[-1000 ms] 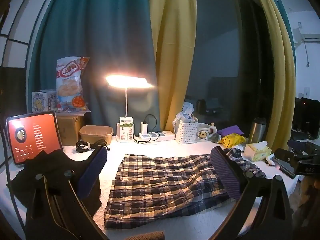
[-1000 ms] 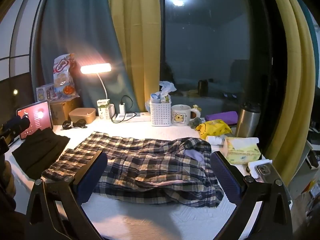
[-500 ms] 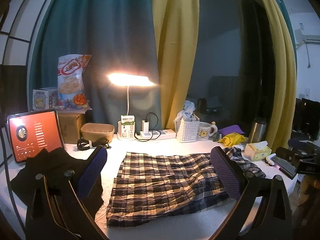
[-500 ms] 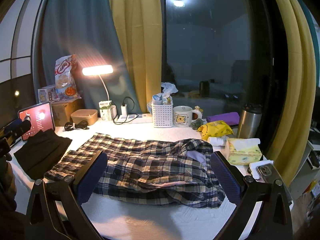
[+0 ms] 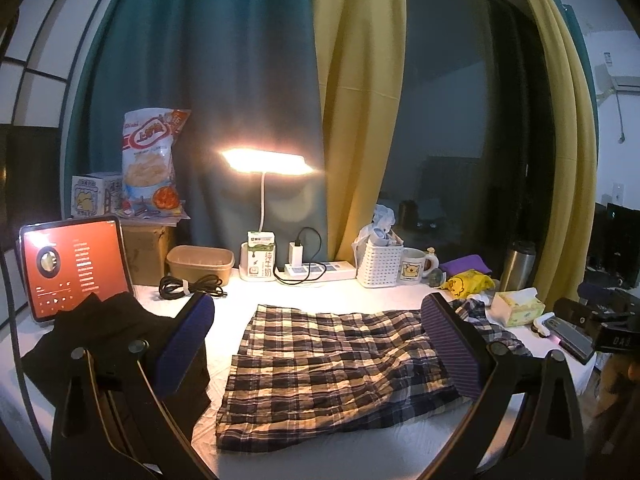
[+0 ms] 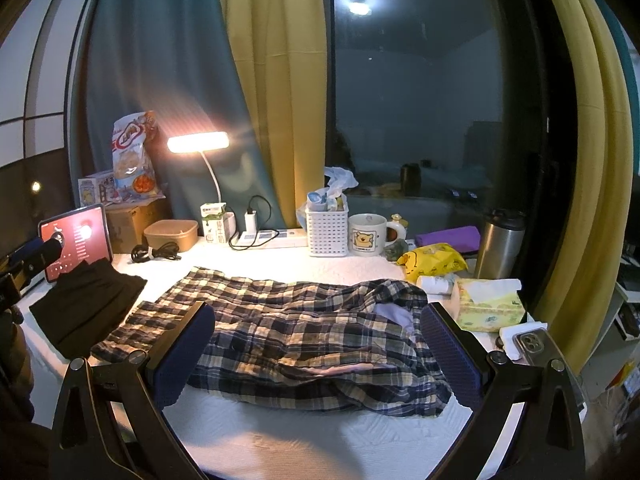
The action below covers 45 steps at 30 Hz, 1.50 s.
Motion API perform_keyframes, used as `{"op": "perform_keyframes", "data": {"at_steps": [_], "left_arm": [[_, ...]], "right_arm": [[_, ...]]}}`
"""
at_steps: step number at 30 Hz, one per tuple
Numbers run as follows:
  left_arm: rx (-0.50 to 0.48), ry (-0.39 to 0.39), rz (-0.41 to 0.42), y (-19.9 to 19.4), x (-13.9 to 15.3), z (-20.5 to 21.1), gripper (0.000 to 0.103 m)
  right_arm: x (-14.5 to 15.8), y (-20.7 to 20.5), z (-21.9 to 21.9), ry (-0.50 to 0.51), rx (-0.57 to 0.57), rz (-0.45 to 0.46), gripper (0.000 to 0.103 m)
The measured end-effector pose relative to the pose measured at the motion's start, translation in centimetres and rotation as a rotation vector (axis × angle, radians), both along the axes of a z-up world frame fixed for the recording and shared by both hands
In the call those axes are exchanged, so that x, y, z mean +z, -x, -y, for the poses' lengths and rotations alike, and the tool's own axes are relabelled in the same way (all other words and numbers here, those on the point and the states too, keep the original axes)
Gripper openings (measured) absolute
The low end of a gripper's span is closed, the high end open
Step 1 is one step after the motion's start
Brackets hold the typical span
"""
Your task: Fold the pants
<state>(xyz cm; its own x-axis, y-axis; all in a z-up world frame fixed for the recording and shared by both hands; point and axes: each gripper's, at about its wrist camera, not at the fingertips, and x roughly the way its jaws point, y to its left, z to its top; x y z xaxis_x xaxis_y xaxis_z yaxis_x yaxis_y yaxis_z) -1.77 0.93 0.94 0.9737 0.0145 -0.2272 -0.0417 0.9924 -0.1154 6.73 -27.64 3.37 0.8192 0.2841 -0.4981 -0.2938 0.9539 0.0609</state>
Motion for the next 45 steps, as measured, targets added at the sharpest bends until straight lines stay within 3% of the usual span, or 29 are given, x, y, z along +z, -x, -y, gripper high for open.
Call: {"op": "perform_keyframes", "data": {"at_steps": [45], "left_arm": [[-0.002,0.005,-0.001,0.32,-0.34,-0.44,0.102]], "right_arm": [[-0.08,0.14,-0.18,0.001,0.000,0.001,0.103]]}}
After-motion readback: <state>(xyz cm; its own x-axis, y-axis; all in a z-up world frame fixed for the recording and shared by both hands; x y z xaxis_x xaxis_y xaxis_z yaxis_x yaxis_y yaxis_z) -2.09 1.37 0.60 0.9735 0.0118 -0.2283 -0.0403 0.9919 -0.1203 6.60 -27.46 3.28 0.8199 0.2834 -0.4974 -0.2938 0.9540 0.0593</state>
